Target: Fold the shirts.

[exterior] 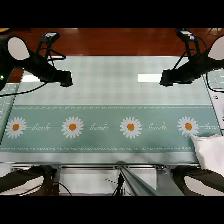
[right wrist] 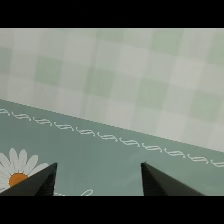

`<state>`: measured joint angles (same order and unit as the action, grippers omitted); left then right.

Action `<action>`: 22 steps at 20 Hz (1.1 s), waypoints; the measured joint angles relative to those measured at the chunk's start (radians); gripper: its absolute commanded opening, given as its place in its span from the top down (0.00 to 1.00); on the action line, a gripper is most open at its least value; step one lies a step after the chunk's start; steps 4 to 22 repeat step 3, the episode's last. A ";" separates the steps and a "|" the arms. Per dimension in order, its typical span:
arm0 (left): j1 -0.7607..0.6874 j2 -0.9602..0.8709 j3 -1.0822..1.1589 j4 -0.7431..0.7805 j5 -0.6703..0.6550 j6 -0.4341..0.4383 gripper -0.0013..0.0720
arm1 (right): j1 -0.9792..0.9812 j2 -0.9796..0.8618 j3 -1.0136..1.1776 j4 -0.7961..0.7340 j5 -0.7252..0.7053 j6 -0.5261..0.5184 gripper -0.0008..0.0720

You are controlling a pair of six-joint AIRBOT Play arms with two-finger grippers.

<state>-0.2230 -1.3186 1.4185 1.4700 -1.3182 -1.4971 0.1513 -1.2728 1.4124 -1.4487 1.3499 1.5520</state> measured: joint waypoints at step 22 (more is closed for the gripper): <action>0.000 0.000 0.000 0.000 0.000 0.000 0.01 | 0.000 0.000 0.000 0.000 0.000 0.000 0.16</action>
